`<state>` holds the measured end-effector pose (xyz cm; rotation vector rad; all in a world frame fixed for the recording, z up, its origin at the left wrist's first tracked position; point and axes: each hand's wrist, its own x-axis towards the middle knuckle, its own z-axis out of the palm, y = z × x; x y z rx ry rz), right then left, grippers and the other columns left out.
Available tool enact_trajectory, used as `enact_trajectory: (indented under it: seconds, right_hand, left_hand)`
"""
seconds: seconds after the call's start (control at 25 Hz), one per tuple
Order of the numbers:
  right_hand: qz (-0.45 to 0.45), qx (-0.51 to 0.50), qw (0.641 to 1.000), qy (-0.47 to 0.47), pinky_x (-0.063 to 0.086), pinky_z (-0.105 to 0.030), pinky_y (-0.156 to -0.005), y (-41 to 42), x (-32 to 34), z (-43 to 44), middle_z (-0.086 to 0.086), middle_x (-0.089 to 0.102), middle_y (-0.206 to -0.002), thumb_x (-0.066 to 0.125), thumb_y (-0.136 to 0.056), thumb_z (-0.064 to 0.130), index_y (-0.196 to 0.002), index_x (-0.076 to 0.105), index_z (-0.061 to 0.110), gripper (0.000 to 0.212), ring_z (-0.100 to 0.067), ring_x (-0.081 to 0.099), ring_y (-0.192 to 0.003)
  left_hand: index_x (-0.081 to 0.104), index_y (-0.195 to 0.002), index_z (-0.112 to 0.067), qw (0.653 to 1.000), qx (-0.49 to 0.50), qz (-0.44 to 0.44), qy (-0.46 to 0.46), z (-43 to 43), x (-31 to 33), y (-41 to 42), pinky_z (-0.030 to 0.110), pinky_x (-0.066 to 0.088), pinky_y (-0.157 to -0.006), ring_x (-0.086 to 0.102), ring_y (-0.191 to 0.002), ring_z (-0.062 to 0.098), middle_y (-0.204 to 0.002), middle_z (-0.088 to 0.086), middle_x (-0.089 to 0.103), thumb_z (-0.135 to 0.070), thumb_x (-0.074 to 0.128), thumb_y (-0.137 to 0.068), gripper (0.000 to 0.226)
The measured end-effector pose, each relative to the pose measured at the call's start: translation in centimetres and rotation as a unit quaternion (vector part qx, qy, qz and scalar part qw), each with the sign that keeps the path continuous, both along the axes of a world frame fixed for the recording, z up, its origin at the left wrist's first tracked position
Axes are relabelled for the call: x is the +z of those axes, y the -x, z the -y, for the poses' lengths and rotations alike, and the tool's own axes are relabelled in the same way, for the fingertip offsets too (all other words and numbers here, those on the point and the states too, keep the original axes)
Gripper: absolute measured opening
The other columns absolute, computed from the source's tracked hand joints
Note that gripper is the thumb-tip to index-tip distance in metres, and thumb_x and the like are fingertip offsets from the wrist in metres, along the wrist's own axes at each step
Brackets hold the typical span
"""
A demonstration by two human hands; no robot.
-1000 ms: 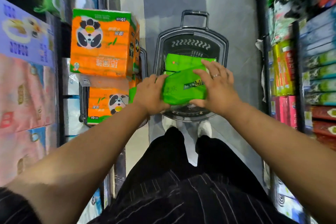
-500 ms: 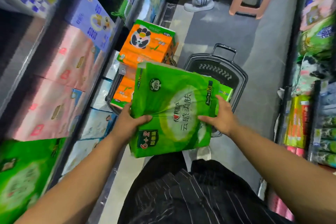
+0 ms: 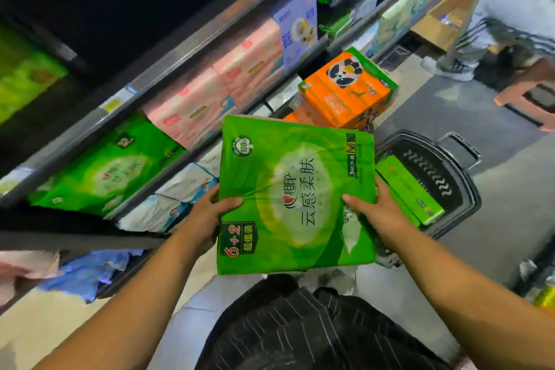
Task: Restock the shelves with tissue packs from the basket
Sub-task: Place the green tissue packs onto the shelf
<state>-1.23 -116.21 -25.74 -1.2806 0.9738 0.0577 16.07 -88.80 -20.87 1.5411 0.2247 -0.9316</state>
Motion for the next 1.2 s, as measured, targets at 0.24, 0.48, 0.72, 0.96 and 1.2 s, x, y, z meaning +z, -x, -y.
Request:
enact_trajectory:
  seconds: [0.24,0.48,0.72,0.96,1.2]
  right_hand:
    - [0.072,0.065,0.993,0.065,0.048,-0.036,-0.094,-5.9,3.6,-5.1,-0.001,0.061,-0.124,0.082,-0.074,0.016,-0.144,0.032,0.022,0.086,-0.021,0.061,-0.108]
    - [0.166,0.118,0.971,0.124,0.05,-0.011,-0.07,-12.1,9.2,-12.2,0.013,0.06,-0.106,0.078,-0.075,0.002,-0.139,0.036,0.019,0.078,0.005,0.06,-0.087]
    - [0.226,0.162,0.947,0.158,0.051,-0.019,-0.077,-17.5,15.0,-20.3,0.01,0.061,-0.112,0.08,-0.075,0.007,-0.136,0.038,0.027,0.077,-0.009,0.061,-0.103]
    - [0.308,0.176,0.914,0.197,0.049,-0.047,-0.098,-23.3,21.2,-27.9,0.001,0.062,-0.123,0.083,-0.071,0.009,-0.134,0.04,0.033,0.08,-0.019,0.061,-0.112]
    - [0.37,0.19,0.882,0.222,0.048,-0.043,-0.099,-27.9,28.5,-33.8,0.001,0.06,-0.123,0.081,-0.074,0.009,-0.138,0.036,0.028,0.08,-0.018,0.058,-0.113]
  left_hand:
    - [0.043,-0.127,-0.037,0.989,0.134,0.056,0.035,-6.3,3.6,-0.8,0.032,0.056,-0.052,0.07,-0.067,0.025,-0.092,0.0,0.075,0.001,0.05,-0.09,0.054]
    - [0.048,-0.13,-0.035,0.97,0.206,0.095,0.086,-15.1,7.5,-2.6,0.039,0.057,-0.061,0.07,-0.074,0.029,-0.103,0.009,0.071,-0.015,0.064,-0.069,0.067]
    - [0.042,-0.135,-0.021,0.959,0.222,0.156,0.082,-23.8,11.8,-6.1,0.036,0.057,-0.06,0.072,-0.075,0.024,-0.099,0.004,0.071,-0.009,0.064,-0.081,0.059]
    - [0.051,-0.114,-0.029,0.934,0.245,0.23,0.119,-31.9,17.1,-9.1,0.036,0.058,-0.063,0.072,-0.079,0.021,-0.093,-0.001,0.074,-0.009,0.061,-0.083,0.039]
    - [0.046,-0.124,-0.025,0.9,0.275,0.326,0.091,-37.3,24.4,-11.7,0.039,0.057,-0.074,0.072,-0.083,0.021,-0.098,-0.001,0.073,-0.017,0.073,-0.067,0.064]
